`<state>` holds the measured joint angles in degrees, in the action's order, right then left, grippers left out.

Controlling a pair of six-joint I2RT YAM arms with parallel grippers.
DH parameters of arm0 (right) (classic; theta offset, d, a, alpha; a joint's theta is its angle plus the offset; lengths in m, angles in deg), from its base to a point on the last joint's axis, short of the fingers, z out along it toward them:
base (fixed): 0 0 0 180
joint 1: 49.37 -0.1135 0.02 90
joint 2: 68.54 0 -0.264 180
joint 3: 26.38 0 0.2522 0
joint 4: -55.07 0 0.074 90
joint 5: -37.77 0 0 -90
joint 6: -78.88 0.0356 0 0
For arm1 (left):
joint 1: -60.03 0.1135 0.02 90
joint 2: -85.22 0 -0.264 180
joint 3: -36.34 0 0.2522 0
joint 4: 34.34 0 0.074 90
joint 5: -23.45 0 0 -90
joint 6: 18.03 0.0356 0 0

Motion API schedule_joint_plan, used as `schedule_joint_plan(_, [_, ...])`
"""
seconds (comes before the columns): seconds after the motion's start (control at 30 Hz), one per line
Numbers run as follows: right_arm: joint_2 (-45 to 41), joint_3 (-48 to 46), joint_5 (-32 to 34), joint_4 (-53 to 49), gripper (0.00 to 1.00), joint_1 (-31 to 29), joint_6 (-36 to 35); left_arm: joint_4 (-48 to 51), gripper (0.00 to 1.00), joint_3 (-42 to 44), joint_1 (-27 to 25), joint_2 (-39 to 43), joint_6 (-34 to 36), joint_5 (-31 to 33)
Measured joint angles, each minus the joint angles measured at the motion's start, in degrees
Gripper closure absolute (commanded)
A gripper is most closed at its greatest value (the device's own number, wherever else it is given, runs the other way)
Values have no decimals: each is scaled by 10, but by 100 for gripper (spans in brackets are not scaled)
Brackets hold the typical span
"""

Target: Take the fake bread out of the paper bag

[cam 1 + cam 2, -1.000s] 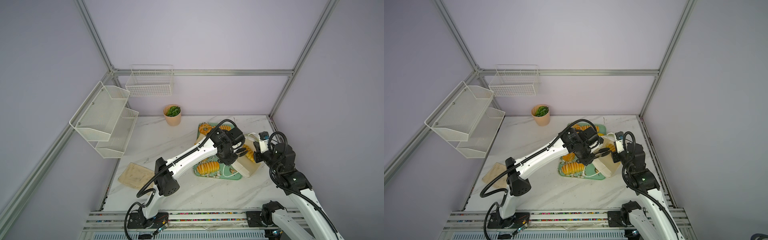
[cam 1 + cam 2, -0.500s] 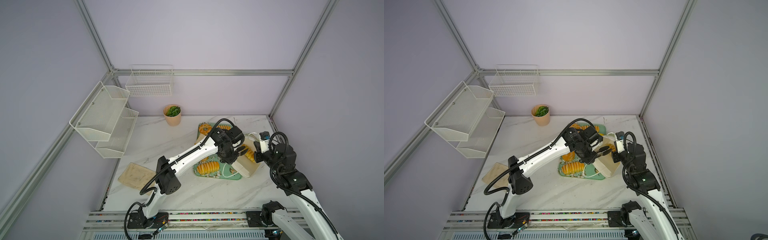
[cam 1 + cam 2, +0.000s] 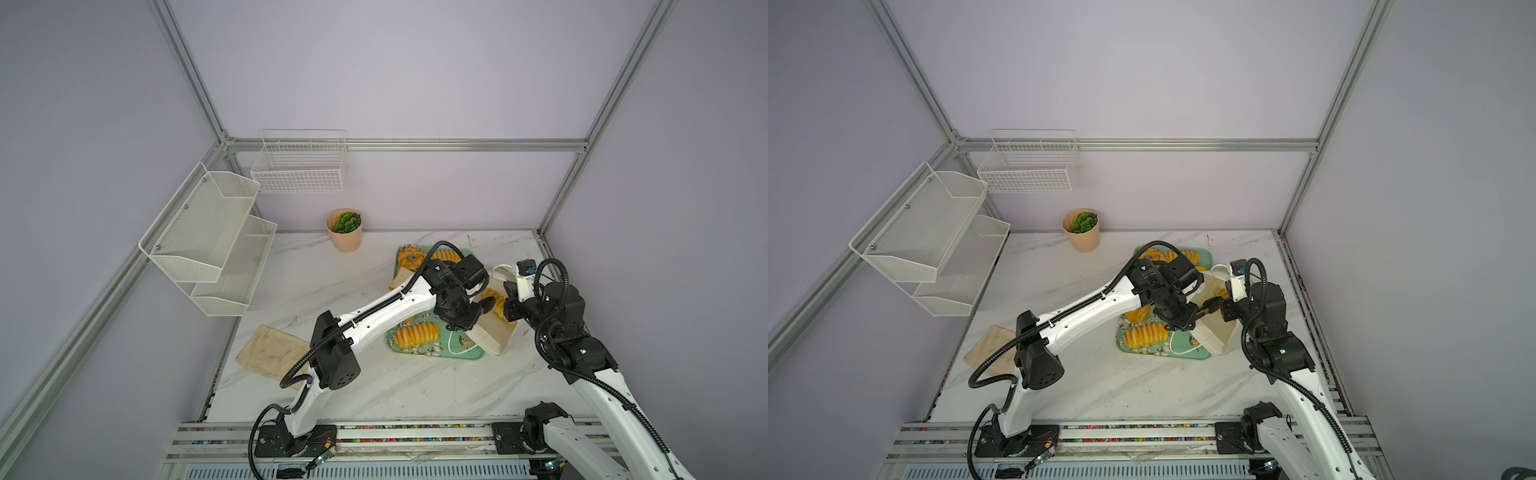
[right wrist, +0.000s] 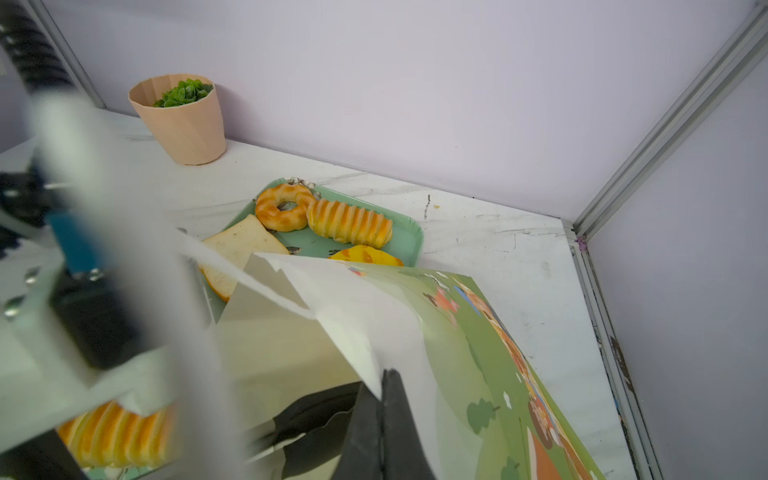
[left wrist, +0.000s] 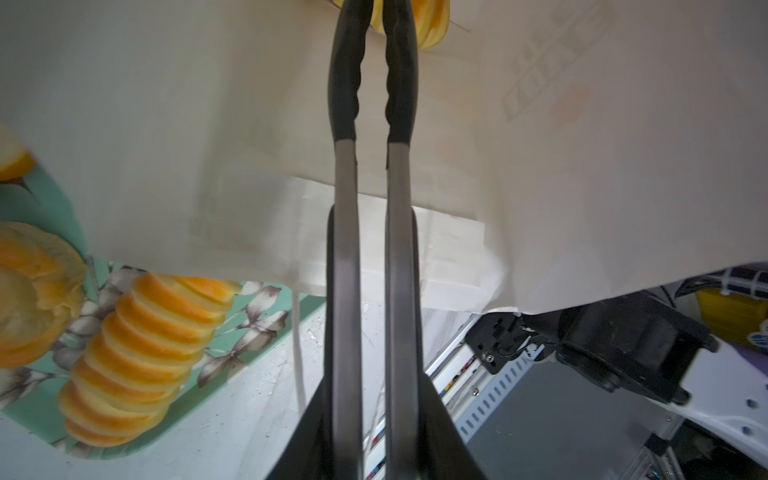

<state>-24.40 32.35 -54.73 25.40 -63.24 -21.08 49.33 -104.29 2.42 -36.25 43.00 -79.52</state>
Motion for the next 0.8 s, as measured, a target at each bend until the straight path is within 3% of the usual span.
schedule_joint_plan(0.37, [-3,0,-10,7,100,0,35,-137,75,81,3,1,-184,-98])
schedule_joint_plan(0.6, [-15,0,-24,7,100,0,42,-245,71,123,16,1,-303,-103])
schedule_joint_plan(0.8, [-25,-3,-29,7,100,0,46,-276,70,125,21,1,-367,-89])
